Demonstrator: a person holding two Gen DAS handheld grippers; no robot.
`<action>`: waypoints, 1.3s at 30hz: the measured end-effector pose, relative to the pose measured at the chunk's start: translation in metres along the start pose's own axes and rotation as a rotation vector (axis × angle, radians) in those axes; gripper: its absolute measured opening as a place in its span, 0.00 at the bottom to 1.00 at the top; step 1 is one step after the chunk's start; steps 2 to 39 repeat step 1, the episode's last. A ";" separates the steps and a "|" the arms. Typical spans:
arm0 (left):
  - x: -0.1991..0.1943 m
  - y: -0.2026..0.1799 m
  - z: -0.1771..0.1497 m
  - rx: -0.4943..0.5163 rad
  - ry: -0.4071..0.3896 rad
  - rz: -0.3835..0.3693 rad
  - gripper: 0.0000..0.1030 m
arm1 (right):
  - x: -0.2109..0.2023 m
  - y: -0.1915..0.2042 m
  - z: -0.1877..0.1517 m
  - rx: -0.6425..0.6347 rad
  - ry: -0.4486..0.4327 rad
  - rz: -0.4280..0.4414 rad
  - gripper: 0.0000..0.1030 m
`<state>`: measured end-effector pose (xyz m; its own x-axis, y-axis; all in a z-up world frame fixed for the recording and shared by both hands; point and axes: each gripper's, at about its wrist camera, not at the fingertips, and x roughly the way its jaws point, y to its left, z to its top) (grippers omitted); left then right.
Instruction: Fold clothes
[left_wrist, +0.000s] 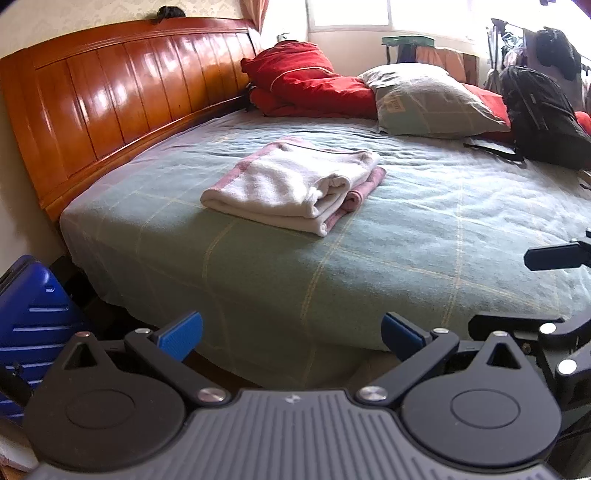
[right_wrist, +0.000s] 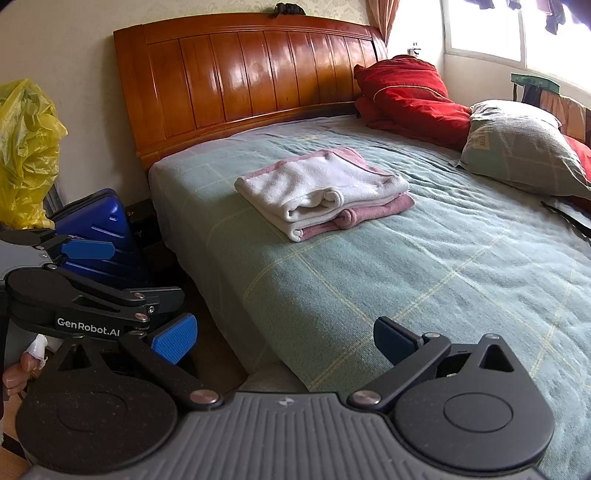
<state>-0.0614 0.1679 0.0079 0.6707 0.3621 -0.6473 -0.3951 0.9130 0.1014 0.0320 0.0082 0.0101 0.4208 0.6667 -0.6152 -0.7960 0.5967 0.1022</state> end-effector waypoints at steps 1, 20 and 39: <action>0.000 -0.001 0.000 0.004 -0.003 -0.003 0.99 | 0.000 0.000 0.000 0.000 0.000 0.000 1.00; 0.000 -0.001 0.000 0.004 -0.003 -0.003 0.99 | 0.000 0.000 0.000 0.000 0.000 0.000 1.00; 0.000 -0.001 0.000 0.004 -0.003 -0.003 0.99 | 0.000 0.000 0.000 0.000 0.000 0.000 1.00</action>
